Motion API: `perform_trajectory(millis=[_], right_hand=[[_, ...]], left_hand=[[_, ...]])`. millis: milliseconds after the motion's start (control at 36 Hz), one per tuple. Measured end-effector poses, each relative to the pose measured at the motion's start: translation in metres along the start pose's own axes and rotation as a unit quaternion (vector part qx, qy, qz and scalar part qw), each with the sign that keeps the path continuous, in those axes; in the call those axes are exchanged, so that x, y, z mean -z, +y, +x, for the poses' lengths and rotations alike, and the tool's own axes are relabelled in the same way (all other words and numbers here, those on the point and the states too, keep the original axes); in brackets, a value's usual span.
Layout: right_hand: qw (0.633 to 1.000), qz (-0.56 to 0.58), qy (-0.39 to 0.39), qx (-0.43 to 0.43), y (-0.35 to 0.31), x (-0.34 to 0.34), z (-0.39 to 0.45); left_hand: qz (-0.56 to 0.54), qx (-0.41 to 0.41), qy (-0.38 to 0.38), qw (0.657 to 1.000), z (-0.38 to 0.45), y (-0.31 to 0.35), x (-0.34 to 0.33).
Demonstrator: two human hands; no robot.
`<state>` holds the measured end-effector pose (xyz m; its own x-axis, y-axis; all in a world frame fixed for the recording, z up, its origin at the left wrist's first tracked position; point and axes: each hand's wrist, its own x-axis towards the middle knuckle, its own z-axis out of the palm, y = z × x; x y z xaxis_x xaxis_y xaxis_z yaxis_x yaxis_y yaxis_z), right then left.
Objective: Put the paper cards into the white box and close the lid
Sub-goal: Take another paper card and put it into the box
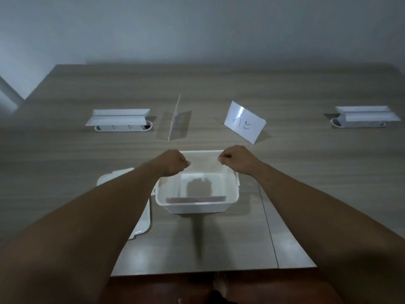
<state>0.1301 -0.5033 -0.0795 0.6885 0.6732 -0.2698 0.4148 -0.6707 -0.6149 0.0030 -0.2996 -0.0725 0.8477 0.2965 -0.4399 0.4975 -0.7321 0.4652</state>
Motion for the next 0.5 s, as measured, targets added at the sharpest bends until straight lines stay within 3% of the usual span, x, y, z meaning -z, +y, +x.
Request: perform_trajectory(millis=[278,500], right_hand=[[0.991,-0.051,0.117,-0.031,0.053,0.076,0.063],[0.982,-0.040,0.156,-0.093,0.099,0.116,0.121]], left_hand=[[0.073,-0.053,0.070,0.994,0.070,0.076,0.053],[0.106,-0.043,0.069,0.991,0.120,0.102,0.056]])
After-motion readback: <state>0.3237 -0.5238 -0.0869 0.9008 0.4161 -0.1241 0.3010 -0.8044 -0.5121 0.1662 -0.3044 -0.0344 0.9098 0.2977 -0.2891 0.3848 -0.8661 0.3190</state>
